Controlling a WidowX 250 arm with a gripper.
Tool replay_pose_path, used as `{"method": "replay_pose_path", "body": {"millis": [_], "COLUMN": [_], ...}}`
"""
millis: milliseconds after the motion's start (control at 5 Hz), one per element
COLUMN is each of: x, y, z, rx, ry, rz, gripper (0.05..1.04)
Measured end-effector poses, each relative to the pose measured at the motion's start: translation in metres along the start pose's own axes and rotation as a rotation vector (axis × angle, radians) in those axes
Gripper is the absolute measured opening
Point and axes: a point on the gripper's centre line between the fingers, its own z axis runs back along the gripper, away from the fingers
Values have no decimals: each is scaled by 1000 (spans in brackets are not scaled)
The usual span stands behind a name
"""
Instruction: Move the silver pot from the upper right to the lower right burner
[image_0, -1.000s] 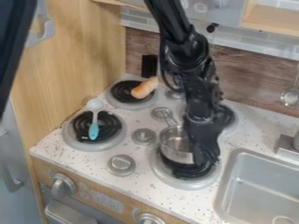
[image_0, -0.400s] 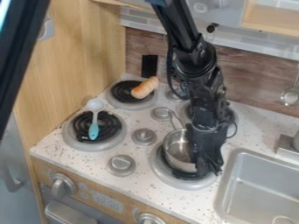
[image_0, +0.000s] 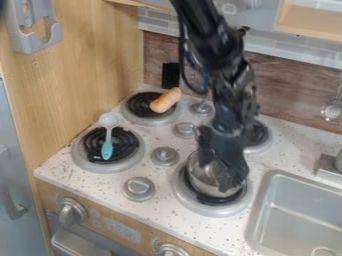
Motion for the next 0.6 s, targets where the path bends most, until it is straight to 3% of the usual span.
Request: {"method": "replay_pose_path", "body": {"millis": [200,400,600], "x": [-6,-15,-19], "y": [2,3,9], "z": [18,20,21], "rx": [-53,-109,-132], "ry": [26,67,89], "rz": [93,175,219], "gripper": [1008,999,999]}}
